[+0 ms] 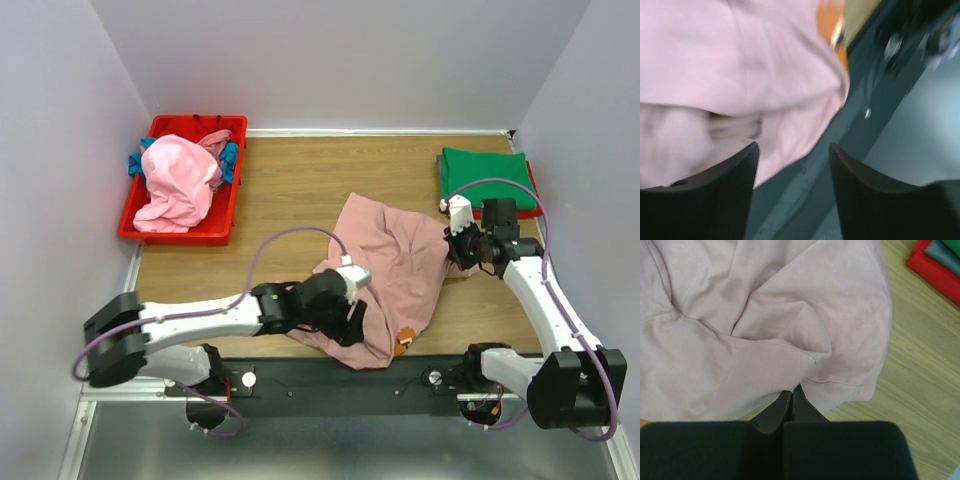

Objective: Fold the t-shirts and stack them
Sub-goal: Flatten the tshirt out

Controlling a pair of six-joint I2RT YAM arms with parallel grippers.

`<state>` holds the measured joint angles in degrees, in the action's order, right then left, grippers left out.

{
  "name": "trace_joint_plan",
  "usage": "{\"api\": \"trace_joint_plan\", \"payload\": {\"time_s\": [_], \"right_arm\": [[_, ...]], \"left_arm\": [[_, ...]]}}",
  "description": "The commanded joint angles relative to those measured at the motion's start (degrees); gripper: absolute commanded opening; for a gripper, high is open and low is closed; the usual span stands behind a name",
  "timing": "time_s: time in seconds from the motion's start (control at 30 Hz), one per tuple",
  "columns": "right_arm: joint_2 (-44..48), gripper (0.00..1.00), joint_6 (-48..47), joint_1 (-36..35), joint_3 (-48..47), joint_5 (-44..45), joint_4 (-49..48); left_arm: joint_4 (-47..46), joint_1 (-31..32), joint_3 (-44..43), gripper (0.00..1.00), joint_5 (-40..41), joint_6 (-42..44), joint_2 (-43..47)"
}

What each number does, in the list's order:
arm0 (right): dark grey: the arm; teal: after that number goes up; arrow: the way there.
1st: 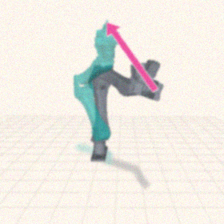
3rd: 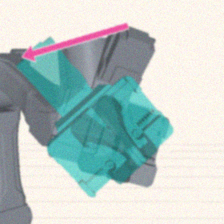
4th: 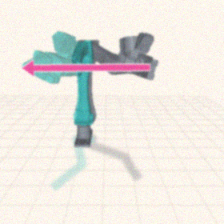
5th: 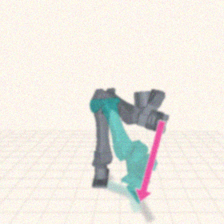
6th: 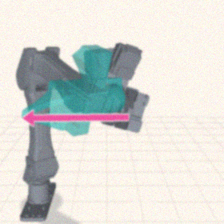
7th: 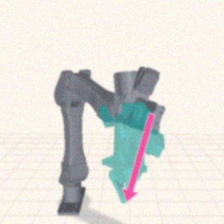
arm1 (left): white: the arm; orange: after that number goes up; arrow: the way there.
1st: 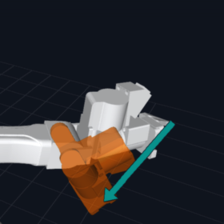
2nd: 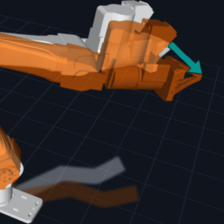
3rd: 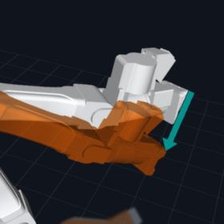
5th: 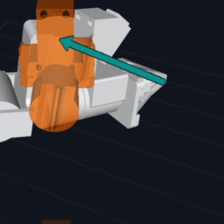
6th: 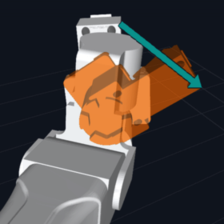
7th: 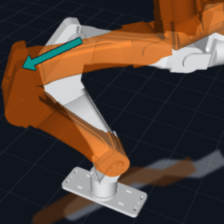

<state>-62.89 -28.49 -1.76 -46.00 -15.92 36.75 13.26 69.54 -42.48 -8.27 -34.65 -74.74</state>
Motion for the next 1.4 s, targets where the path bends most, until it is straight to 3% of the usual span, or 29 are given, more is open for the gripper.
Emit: {"api": "trace_joint_plan", "payload": {"time_s": [0.0, 0.17, 0.4, 0.8, 1.0, 1.2, 1.37], "right_arm": [[0.1, 0.0, 1.0, 0.4, -0.1, 1.6, -2.2], [-1.9, 0.0, 1.9, 0.4, -0.8, -0.8, -3.3], [-4.1, 0.0, 3.1, 0.4, -0.8, -3.3, -4.3], [-5.0, 0.0, 2.9, 0.4, -0.7, -4.1, -5.3], [-5.1, 0.0, 2.8, 0.4, -0.7, -4.4, -5.6], [-5.4, 0.0, 2.9, 0.4, -0.6, -4.9, -6.0], [-5.3, 0.0, 3.0, 0.4, -0.6, -5.3, -6.2]], "left_arm": [[-0.8, -3.4, -3.4, 0.72, 16.0, -1.7, 12.7], [-2.5, -14.3, -0.9, 0.74, 9.0, 4.0, 13.5], [-4.0, -17.2, -1.7, 0.72, 1.0, 5.1, 2.7], [-5.2, -20.8, 0.2, 0.72, 13.8, -12.3, -12.4], [-5.3, -23.2, 0.1, 0.7, 18.2, -17.9, -13.9], [-7.4, -24.9, -0.6, 0.6, 16.7, -18.8, -16.1], [-8.0, -25.4, -2.7, 0.43, 16.5, -17.8, -18.3]]}}
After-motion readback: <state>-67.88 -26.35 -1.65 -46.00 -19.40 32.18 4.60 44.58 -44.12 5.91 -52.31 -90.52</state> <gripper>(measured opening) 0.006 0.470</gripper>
